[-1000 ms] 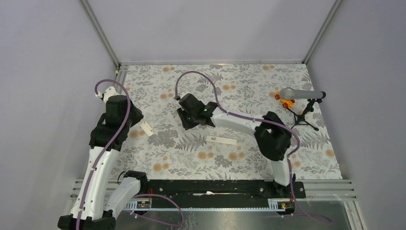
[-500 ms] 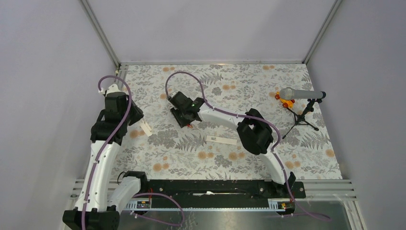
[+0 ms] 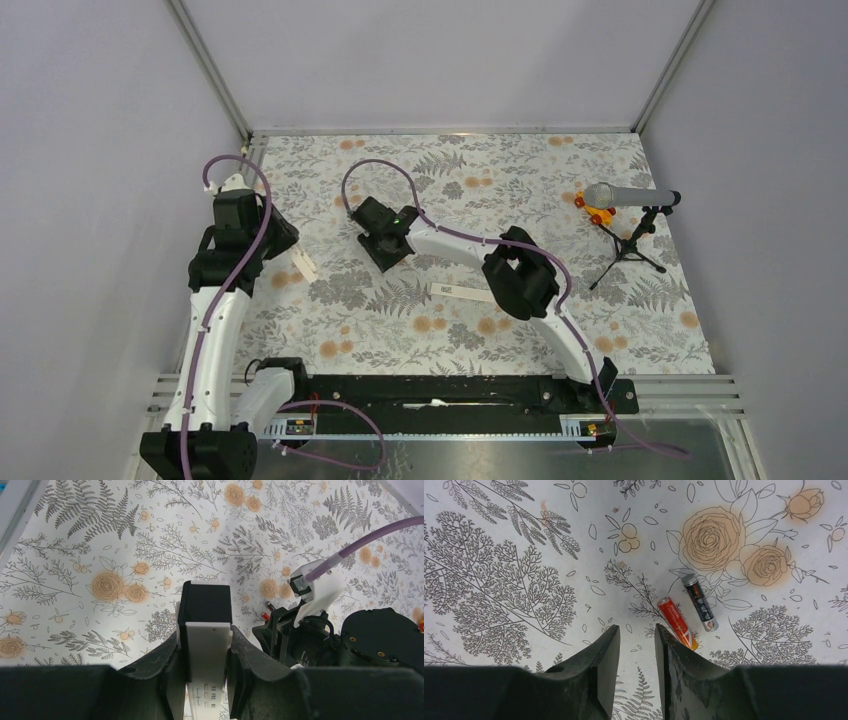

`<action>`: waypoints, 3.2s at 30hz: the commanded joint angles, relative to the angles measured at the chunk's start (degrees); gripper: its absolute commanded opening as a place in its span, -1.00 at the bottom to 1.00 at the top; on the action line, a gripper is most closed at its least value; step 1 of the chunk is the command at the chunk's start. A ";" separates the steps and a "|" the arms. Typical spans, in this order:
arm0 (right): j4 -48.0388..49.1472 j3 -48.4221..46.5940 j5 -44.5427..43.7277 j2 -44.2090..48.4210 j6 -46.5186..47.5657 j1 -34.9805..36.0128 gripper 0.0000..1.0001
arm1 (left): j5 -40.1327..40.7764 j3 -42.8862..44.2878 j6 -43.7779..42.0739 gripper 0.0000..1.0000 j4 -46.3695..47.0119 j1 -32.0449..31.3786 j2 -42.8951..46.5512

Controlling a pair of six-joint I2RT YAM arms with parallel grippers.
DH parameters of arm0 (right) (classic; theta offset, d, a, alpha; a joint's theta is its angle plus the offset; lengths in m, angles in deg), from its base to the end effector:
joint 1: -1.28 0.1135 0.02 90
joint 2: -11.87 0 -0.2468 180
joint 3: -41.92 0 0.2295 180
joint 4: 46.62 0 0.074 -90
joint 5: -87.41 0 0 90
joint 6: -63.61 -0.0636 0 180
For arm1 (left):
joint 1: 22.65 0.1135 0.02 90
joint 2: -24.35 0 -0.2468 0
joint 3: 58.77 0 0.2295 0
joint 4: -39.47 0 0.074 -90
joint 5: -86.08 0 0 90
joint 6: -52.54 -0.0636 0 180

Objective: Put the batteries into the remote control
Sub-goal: Pick up the battery from the center of the board.

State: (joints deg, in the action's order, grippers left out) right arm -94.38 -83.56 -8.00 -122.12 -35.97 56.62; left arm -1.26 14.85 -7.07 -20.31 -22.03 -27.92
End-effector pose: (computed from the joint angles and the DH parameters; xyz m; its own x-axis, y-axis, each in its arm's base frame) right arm 0.2862 0.4034 0.1429 -0.5977 -0.5731 -0.5606 -0.6994 0.7146 0.0151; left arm 0.1904 0.0050 0.3068 -0.5123 -0.5109 -0.6903 -0.3551 0.8579 -0.3714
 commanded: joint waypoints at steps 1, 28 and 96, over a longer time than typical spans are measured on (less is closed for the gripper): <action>-1.28 -3.08 -0.57 2.18 1.62 -0.32 -0.22 | -2.39 -0.19 -1.11 -0.93 4.02 1.29 0.00; -4.48 -5.78 -0.47 -2.48 5.08 -1.80 -0.22 | -6.89 -0.70 -1.13 -0.94 5.54 3.33 -1.71; 20.55 18.47 21.11 48.03 -16.69 -2.86 -0.57 | -49.65 -19.29 29.98 -1.00 74.47 -0.18 -0.35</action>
State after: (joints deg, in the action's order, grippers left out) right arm -83.06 -65.68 3.37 -76.04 -46.60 54.04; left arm -55.38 -6.25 13.28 45.81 -19.67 -27.15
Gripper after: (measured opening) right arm 0.216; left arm 0.295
